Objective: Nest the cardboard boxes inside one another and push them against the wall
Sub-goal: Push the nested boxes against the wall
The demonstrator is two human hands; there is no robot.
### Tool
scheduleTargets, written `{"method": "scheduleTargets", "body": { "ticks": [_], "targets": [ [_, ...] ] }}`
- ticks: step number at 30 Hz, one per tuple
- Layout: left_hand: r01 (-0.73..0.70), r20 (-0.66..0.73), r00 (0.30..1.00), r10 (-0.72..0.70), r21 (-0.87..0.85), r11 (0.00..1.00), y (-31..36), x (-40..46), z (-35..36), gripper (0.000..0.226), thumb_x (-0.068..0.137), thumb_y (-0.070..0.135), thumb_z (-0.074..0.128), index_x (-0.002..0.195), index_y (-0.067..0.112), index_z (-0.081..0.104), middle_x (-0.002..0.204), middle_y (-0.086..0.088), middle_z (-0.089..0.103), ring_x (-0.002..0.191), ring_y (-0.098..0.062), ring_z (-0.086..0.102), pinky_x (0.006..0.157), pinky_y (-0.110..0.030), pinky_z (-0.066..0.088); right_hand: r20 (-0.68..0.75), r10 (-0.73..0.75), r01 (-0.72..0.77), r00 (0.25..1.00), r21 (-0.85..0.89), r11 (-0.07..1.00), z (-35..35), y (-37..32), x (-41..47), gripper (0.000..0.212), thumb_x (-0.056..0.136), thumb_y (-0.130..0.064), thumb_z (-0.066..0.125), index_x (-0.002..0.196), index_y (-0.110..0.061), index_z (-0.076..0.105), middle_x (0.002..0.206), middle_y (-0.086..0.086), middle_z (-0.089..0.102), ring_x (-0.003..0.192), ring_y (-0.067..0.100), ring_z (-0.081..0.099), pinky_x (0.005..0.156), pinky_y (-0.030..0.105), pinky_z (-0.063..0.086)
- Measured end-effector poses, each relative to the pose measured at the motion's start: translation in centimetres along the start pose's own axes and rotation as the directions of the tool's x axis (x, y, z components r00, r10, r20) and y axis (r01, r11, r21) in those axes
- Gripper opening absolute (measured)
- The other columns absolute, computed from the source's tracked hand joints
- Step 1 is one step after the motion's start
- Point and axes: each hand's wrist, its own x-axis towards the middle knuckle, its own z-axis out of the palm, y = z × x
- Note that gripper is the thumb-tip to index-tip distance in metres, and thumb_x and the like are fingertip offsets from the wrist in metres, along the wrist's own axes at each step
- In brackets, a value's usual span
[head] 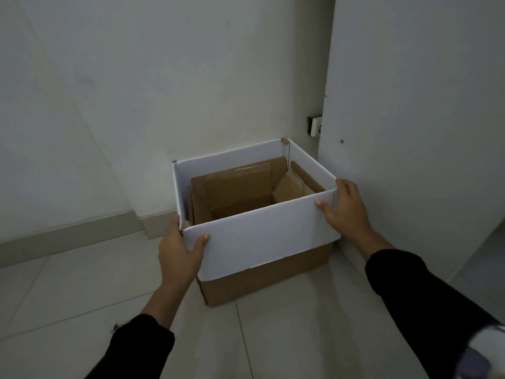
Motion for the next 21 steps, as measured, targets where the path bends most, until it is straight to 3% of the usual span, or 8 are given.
{"method": "scheduleTargets", "body": {
  "ticks": [11, 21],
  "targets": [
    [-0.048, 0.047, 0.998, 0.041, 0.161, 0.986, 0.8, -0.6, 1.1, 0.065, 0.084, 0.031, 0.063, 0.135, 0.002, 0.035, 0.124, -0.023, 0.059, 0.109, -0.041, 0.058, 0.089, -0.051, 0.05, 0.001, -0.001, 0.002, 1.0, -0.067, 0.998, -1.2, 1.5, 0.7, 0.069, 0.086, -0.033, 0.061, 0.137, 0.004, 0.034, 0.139, 0.023, 0.041, 0.127, 0.036, 0.04, 0.105, 0.044, 0.038],
    [-0.098, 0.149, 0.986, 0.081, 0.112, 0.989, 0.6, 0.7, 1.2, 0.063, 0.084, 0.026, 0.064, 0.134, 0.0, 0.035, 0.125, -0.023, 0.058, 0.109, -0.039, 0.057, 0.089, -0.051, 0.05, 0.003, 0.056, -0.055, 0.998, -0.11, 0.992, -2.0, 2.1, 0.3, 0.065, 0.086, -0.035, 0.061, 0.133, 0.003, 0.037, 0.136, 0.02, 0.044, 0.125, 0.033, 0.043, 0.101, 0.044, 0.042]
  ]
}}
